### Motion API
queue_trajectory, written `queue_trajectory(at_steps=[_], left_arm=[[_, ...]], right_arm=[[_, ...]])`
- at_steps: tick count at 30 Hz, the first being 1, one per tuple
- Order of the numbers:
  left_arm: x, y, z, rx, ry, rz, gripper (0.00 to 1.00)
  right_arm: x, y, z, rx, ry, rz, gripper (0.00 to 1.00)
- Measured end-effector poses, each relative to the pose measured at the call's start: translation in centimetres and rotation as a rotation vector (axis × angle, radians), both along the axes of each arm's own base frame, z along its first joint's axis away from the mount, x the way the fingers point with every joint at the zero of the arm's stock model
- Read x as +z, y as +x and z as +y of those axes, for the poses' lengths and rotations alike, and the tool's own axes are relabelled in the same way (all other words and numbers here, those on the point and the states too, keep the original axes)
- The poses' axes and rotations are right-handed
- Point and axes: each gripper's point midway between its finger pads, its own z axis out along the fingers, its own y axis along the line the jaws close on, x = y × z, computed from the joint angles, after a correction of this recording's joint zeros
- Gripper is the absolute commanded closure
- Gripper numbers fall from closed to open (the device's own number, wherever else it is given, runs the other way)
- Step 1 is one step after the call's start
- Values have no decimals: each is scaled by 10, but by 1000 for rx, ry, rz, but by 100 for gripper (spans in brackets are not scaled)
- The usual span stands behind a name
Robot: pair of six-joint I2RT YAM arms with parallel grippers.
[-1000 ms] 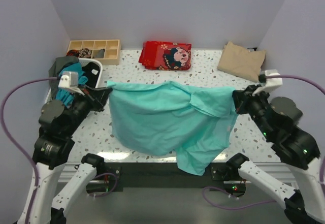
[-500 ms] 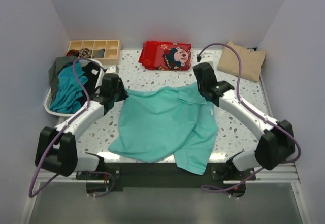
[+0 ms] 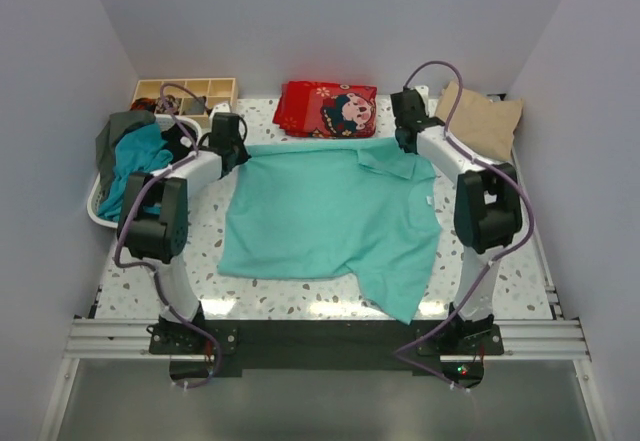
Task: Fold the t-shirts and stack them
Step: Flatten out the tshirt
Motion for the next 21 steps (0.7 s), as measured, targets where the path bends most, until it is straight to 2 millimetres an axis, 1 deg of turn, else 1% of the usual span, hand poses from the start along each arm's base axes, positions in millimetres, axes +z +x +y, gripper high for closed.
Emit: queue_trajectory(at_steps=[1, 2, 3, 4, 5, 7, 8, 10, 11, 13, 14, 17, 18, 19, 20, 21], left_arm=[[-7, 3, 6, 2, 12, 13, 47], [-14, 7, 12, 15, 16, 27, 43], [-22, 10, 18, 27, 23, 45, 36], [-28, 12, 23, 35, 34, 61, 35], [-33, 13, 26, 40, 43, 72, 34], [-37, 10, 29, 46, 55, 89, 33], [-34, 11, 28, 46, 58, 82, 15], [-26, 10, 25, 38, 62, 63, 15], [-21, 7, 23, 34, 63, 55, 15], [-2, 0, 16, 21, 58, 24, 15], [11, -4, 11, 10, 51, 0, 15], [55, -22, -16, -69, -14, -99, 15], [66, -29, -24, -92, -35, -125, 14], [77, -41, -38, -125, -70, -161, 15], [83, -48, -47, -149, -94, -178, 15], [86, -56, -60, -183, -127, -203, 15]], right_arm=[[-7, 6, -3, -9, -3, 13, 84], [-12, 13, -5, -15, -5, 20, 76], [-18, 18, -6, -18, -9, 32, 70], [-22, 22, -6, -19, -12, 39, 61], [-26, 22, -6, -19, -13, 46, 32], [-27, 19, -5, -11, -10, 57, 29], [-25, 15, -5, -3, -7, 56, 27], [-15, 3, -7, 5, -2, 52, 27], [-6, -3, -8, 9, 5, 45, 27], [18, -15, -7, 19, 32, 16, 25], [34, -20, -4, 32, 60, -12, 25], [75, -38, 6, 78, 153, -93, 25], [84, -48, 10, 100, 185, -109, 25], [88, -58, 14, 119, 212, -115, 25], [90, -69, 19, 140, 240, -112, 25], [86, -78, 24, 160, 260, -98, 25]])
